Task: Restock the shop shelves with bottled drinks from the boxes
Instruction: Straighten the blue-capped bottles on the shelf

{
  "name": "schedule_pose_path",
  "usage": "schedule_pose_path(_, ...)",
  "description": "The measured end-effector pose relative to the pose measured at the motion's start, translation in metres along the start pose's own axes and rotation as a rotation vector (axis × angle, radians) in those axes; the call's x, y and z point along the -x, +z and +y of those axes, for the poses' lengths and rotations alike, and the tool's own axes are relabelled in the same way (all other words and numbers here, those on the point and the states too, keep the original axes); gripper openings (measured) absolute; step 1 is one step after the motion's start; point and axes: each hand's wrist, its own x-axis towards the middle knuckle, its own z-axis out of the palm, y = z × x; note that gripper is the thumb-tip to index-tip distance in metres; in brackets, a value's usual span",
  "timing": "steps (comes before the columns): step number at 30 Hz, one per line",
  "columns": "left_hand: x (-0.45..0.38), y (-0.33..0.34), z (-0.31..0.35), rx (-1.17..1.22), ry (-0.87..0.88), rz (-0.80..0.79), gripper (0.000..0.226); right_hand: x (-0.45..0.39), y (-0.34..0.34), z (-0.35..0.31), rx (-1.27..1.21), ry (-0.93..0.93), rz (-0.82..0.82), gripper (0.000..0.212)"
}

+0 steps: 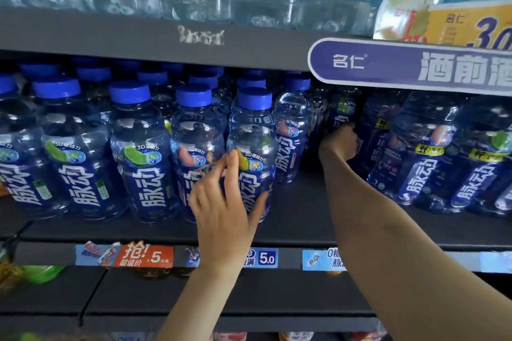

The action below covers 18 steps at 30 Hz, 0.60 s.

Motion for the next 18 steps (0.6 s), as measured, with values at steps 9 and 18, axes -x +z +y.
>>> schedule_pose_path(9,0.002,0.001,-0.001,0.014,0.004,0.004,0.071,0.033,-0.016,0.018,-0.08,-0.064,0.021,0.047)
schedule_pose_path(18,-0.001,-0.004,0.002,-0.01,-0.003,-0.036,0.072,0.11,-0.067,0.049,-0.094,-0.133,-0.032,0.061)
